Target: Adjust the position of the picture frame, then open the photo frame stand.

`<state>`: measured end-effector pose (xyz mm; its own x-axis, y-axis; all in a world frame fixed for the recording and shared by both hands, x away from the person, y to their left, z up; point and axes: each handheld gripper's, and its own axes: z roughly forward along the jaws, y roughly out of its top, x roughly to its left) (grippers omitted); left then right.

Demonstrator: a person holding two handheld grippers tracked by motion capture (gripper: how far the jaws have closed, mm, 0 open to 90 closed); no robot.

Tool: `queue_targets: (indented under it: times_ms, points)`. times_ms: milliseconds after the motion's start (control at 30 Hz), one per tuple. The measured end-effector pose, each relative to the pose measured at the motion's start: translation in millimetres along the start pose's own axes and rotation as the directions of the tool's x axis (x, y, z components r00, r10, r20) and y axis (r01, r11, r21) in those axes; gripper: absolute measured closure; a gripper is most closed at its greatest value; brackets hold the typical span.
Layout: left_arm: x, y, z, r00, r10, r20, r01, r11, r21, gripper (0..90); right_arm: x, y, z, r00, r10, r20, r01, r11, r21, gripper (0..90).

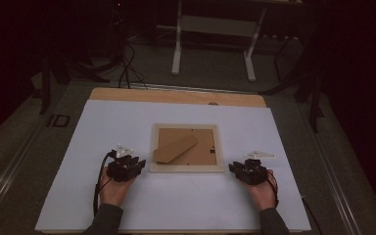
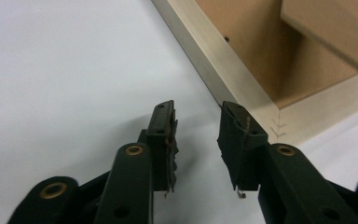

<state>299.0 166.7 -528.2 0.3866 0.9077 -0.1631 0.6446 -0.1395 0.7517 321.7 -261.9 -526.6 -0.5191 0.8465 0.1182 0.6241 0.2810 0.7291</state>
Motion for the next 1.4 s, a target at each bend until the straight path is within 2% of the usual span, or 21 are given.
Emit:
queue_targets:
  times_ms: [200,333,467,633,733,967,1033,1167,1267,1300,1400]
  points:
    - [3.5,2.3,-7.3,0.9996,-0.015,0.024,0.016,0.9989,-0.045,61.2,-3.7,0.4,-2.5,0.9999,0.009,0.015,-0.009,1.0,-0.009,68.4]
    - [4.3,4.1,-13.0,0.9993,-0.017,0.033,0.019,0.9979,-0.061,58.3,-4.6,0.5,-3.0,0.9999,0.011,0.012,-0.011,1.0,-0.012,66.9]
    - [4.6,5.4,-17.7,0.9976,-0.026,0.064,0.03,0.9975,-0.064,55.8,-4.7,0.3,-4.0,0.9997,0.021,0.013,-0.021,1.0,-0.016,65.1]
    - [-1.5,9.2,-23.9,0.9955,0.019,0.093,-0.013,0.9975,-0.07,55.9,-3.1,0.5,-3.8,0.9997,0.022,0.003,-0.022,1.0,-0.011,62.4]
    - [-5.9,14.6,-26.3,0.9922,0.042,0.118,-0.033,0.997,-0.07,56.2,-1.1,0.8,-2.6,0.9999,0.012,0.004,-0.012,1.0,-0.002,61.0]
    - [-13.5,33.8,-32.0,0.9859,0.083,0.145,-0.072,0.9945,-0.076,58.2,-0.5,2.6,-5.4,0.9999,0.001,0.013,-0.001,1.0,-0.006,60.9]
    - [-15.1,39.9,-33.9,0.9847,0.083,0.153,-0.071,0.9941,-0.082,57.6,-0.2,2.5,-4.9,0.9999,-0.003,0.011,0.003,1.0,-0.003,61.2]
    - [-17.6,51.7,-35.5,0.9805,0.098,0.171,-0.085,0.993,-0.082,54.7,2.0,2.9,-2.7,0.9999,-0.015,0.004,0.015,1.0,0.005,61.1]
    - [-21.2,59.5,-33.7,0.9767,0.12,0.178,-0.11,0.9919,-0.063,52.0,2.1,3.6,-3.3,0.9999,-0.014,0.002,0.014,1.0,0.003,60.9]
    - [-22.2,62.1,-32.7,0.9741,0.127,0.187,-0.118,0.9914,-0.056,50.9,1.6,3.8,-3.8,0.9999,-0.012,0.003,0.012,1.0,0.002,60.8]
    - [-24.6,69.9,-29.2,0.9606,0.142,0.239,-0.139,0.9899,-0.029,52.1,-0.7,4.2,-5.3,0.9999,-0.009,0.006,0.009,1.0,-0.009,60.1]
